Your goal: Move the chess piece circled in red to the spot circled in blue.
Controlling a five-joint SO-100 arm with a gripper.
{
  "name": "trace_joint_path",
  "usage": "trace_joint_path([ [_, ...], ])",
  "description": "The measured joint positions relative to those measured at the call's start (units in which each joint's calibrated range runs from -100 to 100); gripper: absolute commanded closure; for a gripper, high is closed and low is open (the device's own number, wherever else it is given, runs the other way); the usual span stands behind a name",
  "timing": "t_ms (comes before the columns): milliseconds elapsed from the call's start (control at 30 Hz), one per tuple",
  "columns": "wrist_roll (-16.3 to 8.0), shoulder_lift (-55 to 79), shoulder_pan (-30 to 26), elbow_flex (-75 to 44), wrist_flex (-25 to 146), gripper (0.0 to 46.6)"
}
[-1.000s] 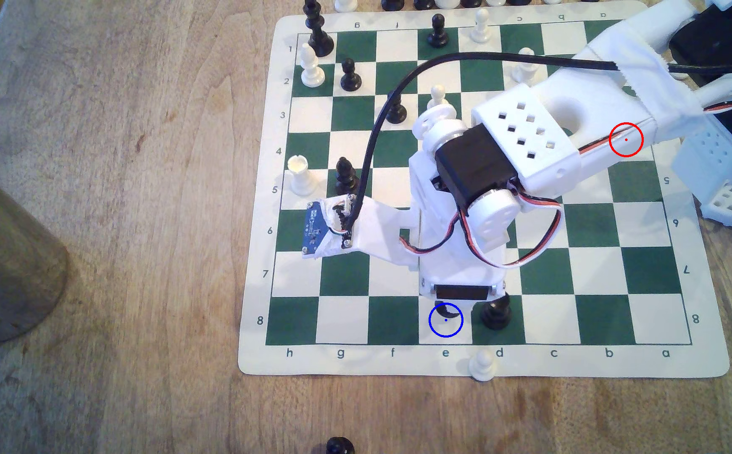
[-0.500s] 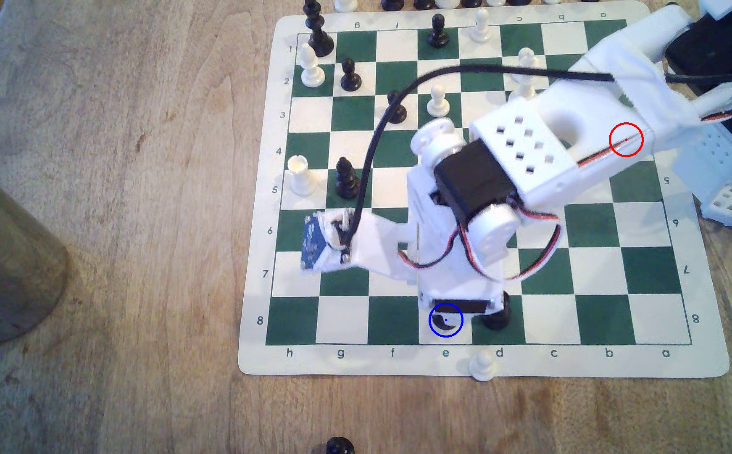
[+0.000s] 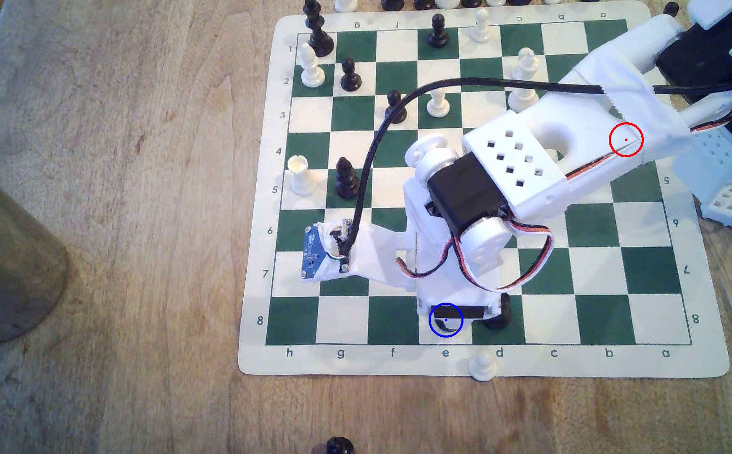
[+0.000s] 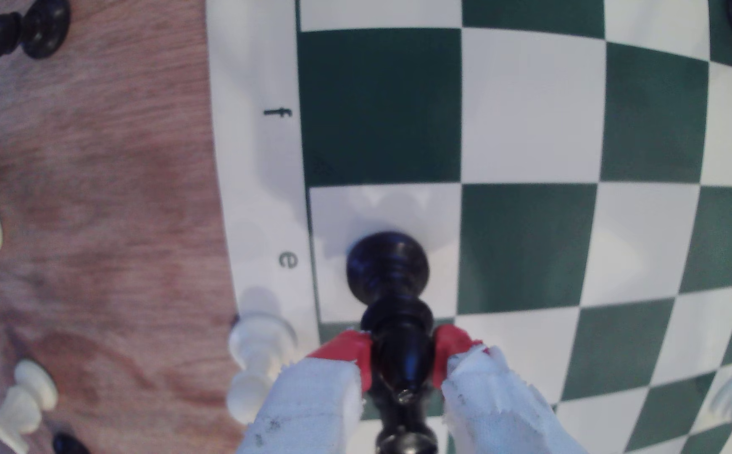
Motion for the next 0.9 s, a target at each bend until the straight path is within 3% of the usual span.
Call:
trace_joint_path([
  [100, 0.0, 0.2, 0.0, 0.0, -0.1, 28.1],
  [433, 0.0, -1.4, 1.1, 1.8, -1.4, 19.5],
  [900, 1.3, -27.3, 4.6, 31.0, -5.7, 16.1],
])
